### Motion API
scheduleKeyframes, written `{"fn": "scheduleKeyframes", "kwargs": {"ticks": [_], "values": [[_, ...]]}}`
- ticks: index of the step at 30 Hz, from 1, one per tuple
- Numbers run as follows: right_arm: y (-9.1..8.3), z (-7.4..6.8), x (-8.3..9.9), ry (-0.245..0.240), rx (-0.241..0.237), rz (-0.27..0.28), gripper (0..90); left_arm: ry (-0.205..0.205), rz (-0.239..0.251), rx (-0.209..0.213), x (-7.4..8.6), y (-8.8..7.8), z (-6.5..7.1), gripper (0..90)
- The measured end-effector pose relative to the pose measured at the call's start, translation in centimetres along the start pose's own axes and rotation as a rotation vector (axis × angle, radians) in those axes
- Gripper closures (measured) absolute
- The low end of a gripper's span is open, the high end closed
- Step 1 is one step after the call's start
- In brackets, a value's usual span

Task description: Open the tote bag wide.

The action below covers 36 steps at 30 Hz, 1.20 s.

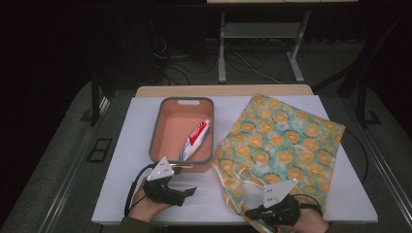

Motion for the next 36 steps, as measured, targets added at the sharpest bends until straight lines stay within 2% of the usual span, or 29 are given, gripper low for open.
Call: {"fn": "scheduleKeyframes", "kwargs": {"ticks": [3,5,10,15,16,17,18,19,20,22,27,28,29,30,34,36], "values": [[-1.8,1.5,-0.2,0.029,0.066,0.041,89.8,0.002,0.0,-0.001,0.0,0.0,0.0,13.1],[-3.1,3.1,-0.2,0.057,0.12,0.074,89.9,0.003,-0.001,0.0,0.0,0.0,0.0,13.0],[-5.7,6.7,0.2,0.117,0.237,0.115,90.0,0.003,-0.004,0.003,0.1,0.0,0.0,13.0],[-7.9,10.3,0.9,0.185,0.355,0.13,90.0,0.004,-0.007,0.004,0.1,0.0,0.0,13.0],[-7.9,10.3,0.9,0.185,0.355,0.13,90.0,0.004,-0.007,0.004,0.1,0.0,0.0,13.0],[-8.6,11.9,1.5,0.216,0.402,0.129,90.0,0.004,-0.005,0.006,0.1,0.0,0.0,13.0],[-9.0,12.7,1.7,0.236,0.425,0.131,90.0,0.004,-0.005,0.006,0.1,0.0,0.0,13.0],[-9.0,12.7,1.7,0.236,0.425,0.131,90.0,0.004,-0.005,0.006,0.1,0.0,0.0,13.0],[-9.7,14.3,2.4,0.271,0.464,0.133,90.0,0.004,-0.005,0.006,0.1,0.0,0.0,12.9],[-10.2,15.8,3.0,0.307,0.502,0.131,90.0,0.003,-0.006,0.006,0.1,0.0,0.0,12.7],[-10.7,18.9,4.8,0.4,0.561,0.124,90.0,0.003,-0.013,0.01,0.2,0.1,0.0,10.4],[-10.8,19.4,5.1,0.421,0.568,0.126,90.0,0.003,-0.013,0.01,0.2,0.1,0.0,9.7],[-10.8,19.4,5.1,0.421,0.568,0.126,90.0,0.004,-0.016,0.013,0.3,0.2,0.0,9.7],[-10.6,20.4,6.0,0.458,0.589,0.119,89.9,0.007,-0.023,0.006,0.3,0.2,0.0,7.4],[-9.8,21.7,7.7,0.519,0.604,0.071,89.9,0.003,-0.037,0.006,0.4,0.4,0.0,5.1],[-9.5,21.9,8.1,0.527,0.604,0.057,89.9,0.005,-0.036,0.007,0.4,0.4,0.0,5.1]]}}
Point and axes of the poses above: each handheld gripper's, and its own axes: y roughly forward along the jaws, x roughly out of its underside, z roughly to its right, the point moved 2 cm from there along y, roughly forward along the jaws, and after that the axes turned 1 degree about x, right-handed, at the moved point
